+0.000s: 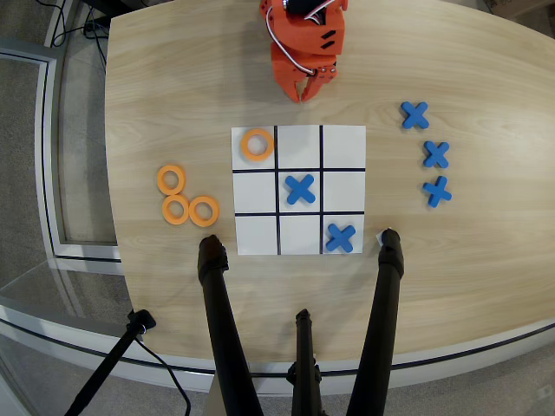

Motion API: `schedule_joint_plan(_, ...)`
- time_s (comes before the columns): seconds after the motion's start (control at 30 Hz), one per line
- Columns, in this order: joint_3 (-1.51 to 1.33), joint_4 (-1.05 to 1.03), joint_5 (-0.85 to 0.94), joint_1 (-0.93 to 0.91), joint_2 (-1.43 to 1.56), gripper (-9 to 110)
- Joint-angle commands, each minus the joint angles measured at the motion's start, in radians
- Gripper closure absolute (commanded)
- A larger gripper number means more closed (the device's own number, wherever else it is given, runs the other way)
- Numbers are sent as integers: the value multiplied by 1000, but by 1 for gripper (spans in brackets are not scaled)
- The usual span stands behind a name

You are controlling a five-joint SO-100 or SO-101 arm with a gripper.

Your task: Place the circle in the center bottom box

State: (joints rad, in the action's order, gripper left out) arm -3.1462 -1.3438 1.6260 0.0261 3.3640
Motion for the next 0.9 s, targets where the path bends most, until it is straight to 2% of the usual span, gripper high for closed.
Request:
schedule_joint_plan(0.0, -29, -2, -11, 15, -46, 90)
schedule_joint_plan(0.47, 71, 60, -48, 9, -123, 88)
schedule_joint_plan(0.6, 339, 54, -117, -17, -330, 88)
schedule_joint_plan(0.87, 1069, 91, -206, -184, -996, 85)
